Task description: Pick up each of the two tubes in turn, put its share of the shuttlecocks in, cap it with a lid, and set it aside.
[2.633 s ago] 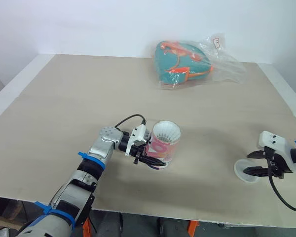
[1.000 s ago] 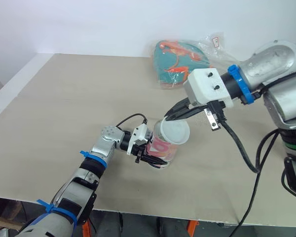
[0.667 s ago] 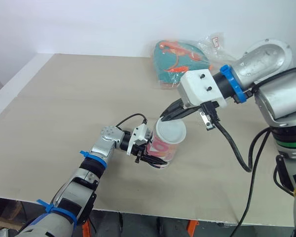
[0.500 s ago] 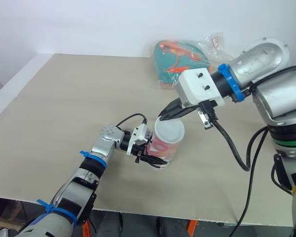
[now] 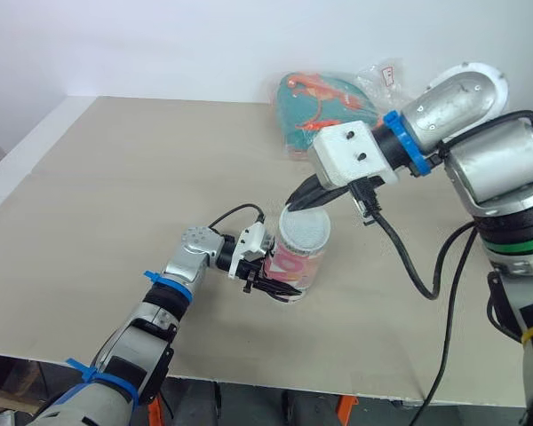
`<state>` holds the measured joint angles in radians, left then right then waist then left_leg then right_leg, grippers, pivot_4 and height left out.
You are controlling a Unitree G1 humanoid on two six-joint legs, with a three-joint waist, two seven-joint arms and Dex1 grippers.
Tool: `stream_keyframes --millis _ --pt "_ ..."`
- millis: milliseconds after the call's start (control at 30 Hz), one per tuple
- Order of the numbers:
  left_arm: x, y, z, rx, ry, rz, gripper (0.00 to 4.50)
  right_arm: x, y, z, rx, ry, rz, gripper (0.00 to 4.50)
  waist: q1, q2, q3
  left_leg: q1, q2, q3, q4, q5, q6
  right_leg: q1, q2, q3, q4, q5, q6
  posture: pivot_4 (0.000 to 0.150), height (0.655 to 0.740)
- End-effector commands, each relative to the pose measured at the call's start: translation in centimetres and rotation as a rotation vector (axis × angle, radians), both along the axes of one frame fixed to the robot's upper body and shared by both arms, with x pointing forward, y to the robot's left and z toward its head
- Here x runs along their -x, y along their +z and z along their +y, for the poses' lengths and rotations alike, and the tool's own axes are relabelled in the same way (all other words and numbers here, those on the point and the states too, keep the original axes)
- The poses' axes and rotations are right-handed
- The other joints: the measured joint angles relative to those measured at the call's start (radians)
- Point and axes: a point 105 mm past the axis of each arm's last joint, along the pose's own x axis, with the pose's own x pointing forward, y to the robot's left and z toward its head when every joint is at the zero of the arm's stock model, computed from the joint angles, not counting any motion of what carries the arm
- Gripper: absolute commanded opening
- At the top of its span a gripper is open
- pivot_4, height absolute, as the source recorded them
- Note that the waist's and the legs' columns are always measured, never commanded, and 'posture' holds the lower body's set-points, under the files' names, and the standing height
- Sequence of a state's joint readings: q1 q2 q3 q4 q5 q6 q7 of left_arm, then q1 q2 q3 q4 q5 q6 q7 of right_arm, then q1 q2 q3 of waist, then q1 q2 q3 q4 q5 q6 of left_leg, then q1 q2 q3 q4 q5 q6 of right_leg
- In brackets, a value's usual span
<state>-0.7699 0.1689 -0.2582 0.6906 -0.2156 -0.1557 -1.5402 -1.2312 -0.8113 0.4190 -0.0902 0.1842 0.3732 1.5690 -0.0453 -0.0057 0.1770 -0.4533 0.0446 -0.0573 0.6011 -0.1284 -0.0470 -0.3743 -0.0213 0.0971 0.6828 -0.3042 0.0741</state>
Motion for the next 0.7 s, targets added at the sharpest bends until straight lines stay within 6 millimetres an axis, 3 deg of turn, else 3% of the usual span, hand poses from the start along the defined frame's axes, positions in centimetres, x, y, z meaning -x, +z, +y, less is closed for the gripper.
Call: stream_keyframes --millis 33,267,533,700 --pt "-0.4 0.1 0.3 -0.006 0.024 -0.013 2.18 1.2 0.7 -0.1 0.031 0.047 -0.006 0.04 0.0 0.0 0.0 0.0 0.0 0.0 0.0 0.0 0.0 0.0 0.0 0.0 0.0 0.0 0.0 0.15 0.74" --pt "-0.3 0.0 0.3 -0.007 0.025 -0.012 2.18 1.7 0.0 0.1 0.054 0.069 0.011 0.04 0.0 0.0 0.0 0.0 0.0 0.0 0.0 0.0 0.0 0.0 0.0 0.0 0.0 0.0 0.0 0.15 0.74" --pt "-0.4 -0.1 0.3 -0.009 0.025 -0.012 2.18 0.8 -0.8 0.2 0.077 0.048 0.05 0.04 0.0 0.0 0.0 0.0 0.0 0.0 0.0 0.0 0.0 0.0 0.0 0.0 0.0 0.0 0.0 0.15 0.74" --pt "-0.4 -0.1 0.4 -0.009 0.029 -0.011 2.18 0.5 0.7 0.8 0.009 0.049 0.089 0.04 0.0 0.0 0.0 0.0 0.0 0.0 0.0 0.0 0.0 0.0 0.0 0.0 0.0 0.0 0.0 0.15 0.74"
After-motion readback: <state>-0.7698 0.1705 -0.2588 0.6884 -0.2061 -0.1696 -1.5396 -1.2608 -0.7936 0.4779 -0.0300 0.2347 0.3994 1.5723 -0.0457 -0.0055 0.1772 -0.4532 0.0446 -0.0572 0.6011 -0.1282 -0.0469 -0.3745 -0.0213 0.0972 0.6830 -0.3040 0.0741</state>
